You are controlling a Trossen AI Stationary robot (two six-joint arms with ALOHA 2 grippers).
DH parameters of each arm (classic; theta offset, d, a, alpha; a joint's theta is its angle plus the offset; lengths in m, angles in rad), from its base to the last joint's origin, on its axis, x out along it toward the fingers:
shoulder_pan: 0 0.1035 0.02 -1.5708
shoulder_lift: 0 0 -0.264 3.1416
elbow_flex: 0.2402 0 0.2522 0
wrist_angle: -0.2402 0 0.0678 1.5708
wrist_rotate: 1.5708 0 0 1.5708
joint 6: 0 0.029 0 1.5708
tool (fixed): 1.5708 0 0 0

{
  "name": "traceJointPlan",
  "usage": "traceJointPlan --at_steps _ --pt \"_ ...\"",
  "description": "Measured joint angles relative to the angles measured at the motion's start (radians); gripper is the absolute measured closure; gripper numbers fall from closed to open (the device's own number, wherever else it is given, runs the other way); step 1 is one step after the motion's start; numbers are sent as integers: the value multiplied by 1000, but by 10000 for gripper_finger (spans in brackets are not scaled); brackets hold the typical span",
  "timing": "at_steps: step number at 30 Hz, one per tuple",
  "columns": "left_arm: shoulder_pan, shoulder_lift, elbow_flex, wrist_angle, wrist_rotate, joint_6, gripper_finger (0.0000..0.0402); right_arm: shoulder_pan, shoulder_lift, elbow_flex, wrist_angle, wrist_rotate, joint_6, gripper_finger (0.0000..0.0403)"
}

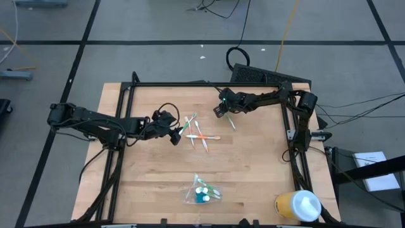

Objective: Pick & Place toothbrushing station
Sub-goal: Put the green toothbrush into the transparent organizer

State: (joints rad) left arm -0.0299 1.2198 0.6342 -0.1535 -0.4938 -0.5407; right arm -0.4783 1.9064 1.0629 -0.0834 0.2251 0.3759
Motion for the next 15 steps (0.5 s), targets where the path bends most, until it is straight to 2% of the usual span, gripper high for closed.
traceJointPlan --at_steps 9,15 --pt "-18 0 0 -1 0 -3 126 28 0 -2 -47 -1 -5 293" --pt "-27 0 0 -1 -1 4 126 30 1 -3 -75 -12 -19 312"
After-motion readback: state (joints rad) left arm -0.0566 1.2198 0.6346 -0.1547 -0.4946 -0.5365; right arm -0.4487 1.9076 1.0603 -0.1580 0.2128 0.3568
